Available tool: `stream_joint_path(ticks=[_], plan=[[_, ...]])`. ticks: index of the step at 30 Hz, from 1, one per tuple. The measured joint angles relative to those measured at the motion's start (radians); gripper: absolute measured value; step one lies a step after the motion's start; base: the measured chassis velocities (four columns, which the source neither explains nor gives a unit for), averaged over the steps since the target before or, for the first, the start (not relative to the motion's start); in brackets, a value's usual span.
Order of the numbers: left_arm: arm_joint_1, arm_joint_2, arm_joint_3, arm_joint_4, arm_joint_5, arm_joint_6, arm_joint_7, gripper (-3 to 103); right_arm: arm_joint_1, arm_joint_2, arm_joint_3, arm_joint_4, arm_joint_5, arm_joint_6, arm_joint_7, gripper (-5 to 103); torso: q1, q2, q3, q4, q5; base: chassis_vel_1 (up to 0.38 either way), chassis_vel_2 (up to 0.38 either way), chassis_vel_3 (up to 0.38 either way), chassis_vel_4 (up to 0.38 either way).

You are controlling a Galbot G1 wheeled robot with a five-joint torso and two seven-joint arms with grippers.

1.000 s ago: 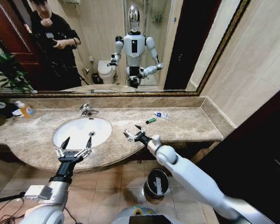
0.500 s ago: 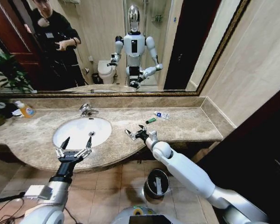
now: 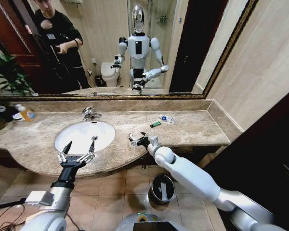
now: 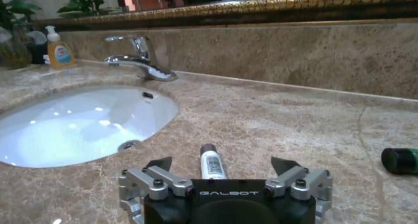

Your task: Pick up the trash from the sink and place it in the trash bin.

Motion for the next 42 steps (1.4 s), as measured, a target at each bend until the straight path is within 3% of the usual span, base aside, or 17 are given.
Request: stream_joint_path(ticks=[7, 10, 15, 17, 19, 22, 24, 28, 30, 31, 32, 39, 42], plan=[[0.000, 0.000, 0.000, 0.000, 0.000, 0.000, 0.000, 100, 0.004, 0.003, -0.022, -0.020, -0.001, 0.010, -0.008, 86, 0.000, 0.000, 0.000, -0.0001, 0.0000, 0.000, 0.000, 0.000, 0.000], [0.000, 0.000, 0.000, 0.000, 0.000, 0.000, 0.000, 100, 0.004, 0.005, -0.027, -0.027, -0.002, 0.011, -0.008, 74, 0.000, 0.000, 0.000, -0.0001, 0.0000, 0.000, 0.000, 0.000, 0.000], [0.000, 0.000, 0.000, 0.000, 0.000, 0.000, 0.000, 100, 0.004, 0.005, -0.029, -0.032, -0.003, 0.009, -0.003, 68, 0.000, 0.000, 0.000, -0.0001, 0.0001, 0.000, 0.000, 0.000, 0.000], [0.000, 0.000, 0.000, 0.000, 0.000, 0.000, 0.000, 100, 0.009, 0.004, -0.030, -0.038, -0.003, 0.013, 0.001, 56, 0.000, 0.000, 0.000, -0.0001, 0.0001, 0.000, 0.000, 0.000, 0.000], [0.000, 0.000, 0.000, 0.000, 0.000, 0.000, 0.000, 100, 0.010, 0.004, -0.030, -0.038, -0.003, 0.013, 0.001, 56, 0.000, 0.000, 0.000, -0.0001, 0.0001, 0.000, 0.000, 0.000, 0.000], [0.000, 0.000, 0.000, 0.000, 0.000, 0.000, 0.000, 100, 0.016, 0.001, -0.031, -0.044, -0.004, 0.018, -0.007, 44, 0.000, 0.000, 0.000, -0.0001, 0.0001, 0.000, 0.000, 0.000, 0.000], [0.000, 0.000, 0.000, 0.000, 0.000, 0.000, 0.000, 100, 0.016, 0.001, -0.031, -0.046, -0.005, 0.018, -0.012, 44, 0.000, 0.000, 0.000, -0.0001, 0.0001, 0.000, 0.000, 0.000, 0.000], [0.000, 0.000, 0.000, 0.000, 0.000, 0.000, 0.000, 100, 0.015, 0.008, -0.033, -0.048, -0.015, 0.026, -0.017, 27, 0.000, 0.000, 0.000, -0.0001, 0.0001, 0.000, 0.000, 0.000, 0.000], [0.000, 0.000, 0.000, 0.000, 0.000, 0.000, 0.000, 100, 0.015, 0.009, -0.033, -0.048, -0.017, 0.029, -0.017, 27, 0.000, 0.000, 0.000, -0.0001, 0.0002, 0.000, 0.000, 0.000, 0.000], [0.000, 0.000, 0.000, 0.000, 0.000, 0.000, 0.000, 100, 0.015, 0.009, -0.032, -0.043, -0.026, 0.037, -0.016, 19, 0.000, 0.000, 0.000, -0.0001, 0.0002, 0.000, 0.000, 0.000, 0.000], [0.000, 0.000, 0.000, 0.000, 0.000, 0.000, 0.000, 100, 0.015, 0.009, -0.032, -0.043, -0.026, 0.037, -0.016, 19, 0.000, 0.000, 0.000, -0.0001, 0.0002, 0.000, 0.000, 0.000, 0.000], [0.000, 0.000, 0.000, 0.000, 0.000, 0.000, 0.000, 100, -0.002, -0.031, 0.026, 0.084, -0.039, 0.038, -0.009, 3, 0.000, 0.000, 0.000, -0.0001, 0.0001, 0.000, 0.000, 0.000, 0.000], [0.000, 0.000, 0.000, 0.000, 0.000, 0.000, 0.000, 100, -0.023, -0.054, 0.062, 0.148, -0.029, 0.027, -0.004, 2, 0.000, 0.000, 0.000, 0.0001, 0.0002, 0.000, 0.000, 0.000, 0.000]])
